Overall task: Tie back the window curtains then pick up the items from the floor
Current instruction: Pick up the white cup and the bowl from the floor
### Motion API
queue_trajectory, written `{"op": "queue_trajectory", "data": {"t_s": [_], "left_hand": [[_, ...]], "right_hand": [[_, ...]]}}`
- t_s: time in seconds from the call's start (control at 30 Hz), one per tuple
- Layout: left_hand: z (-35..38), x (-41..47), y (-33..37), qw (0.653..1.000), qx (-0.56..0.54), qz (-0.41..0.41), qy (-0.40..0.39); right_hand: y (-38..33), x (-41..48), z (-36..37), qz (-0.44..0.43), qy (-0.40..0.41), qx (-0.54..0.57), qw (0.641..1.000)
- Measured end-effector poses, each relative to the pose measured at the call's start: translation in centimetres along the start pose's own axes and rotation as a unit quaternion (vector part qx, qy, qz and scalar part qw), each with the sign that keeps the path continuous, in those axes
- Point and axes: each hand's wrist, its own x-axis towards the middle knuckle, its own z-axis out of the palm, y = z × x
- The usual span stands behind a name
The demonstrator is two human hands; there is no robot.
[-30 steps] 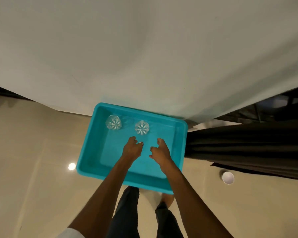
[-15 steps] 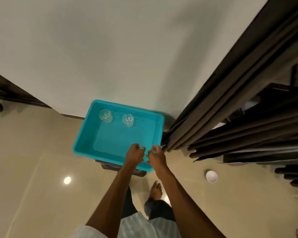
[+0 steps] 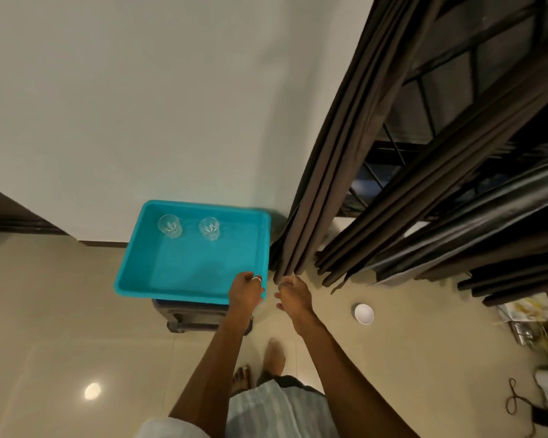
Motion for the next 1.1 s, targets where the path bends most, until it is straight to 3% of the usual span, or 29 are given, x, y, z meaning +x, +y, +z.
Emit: {"op": "queue_trajectory", "data": {"t_s": [0.23, 0.57, 1.1], "left_hand": [[1.2, -4.8, -4.4, 0.989, 0.144, 0.04, -0.016], [6.4, -9.0, -4.1, 0.975, 0.193, 0.109, 0.006], [27.2, -20.8, -10.1, 0.968, 0.21, 0.138, 0.03]], "right_hand": [[7.1, -4.3, -2.4, 0.027, 0.043, 0.009, 0.999], [8.9, -6.3, -9.4, 0.009, 0.096, 0.115, 0.989], [17.0, -3.5, -33.6, 0.015, 0.127, 0.233, 0.964]]}}
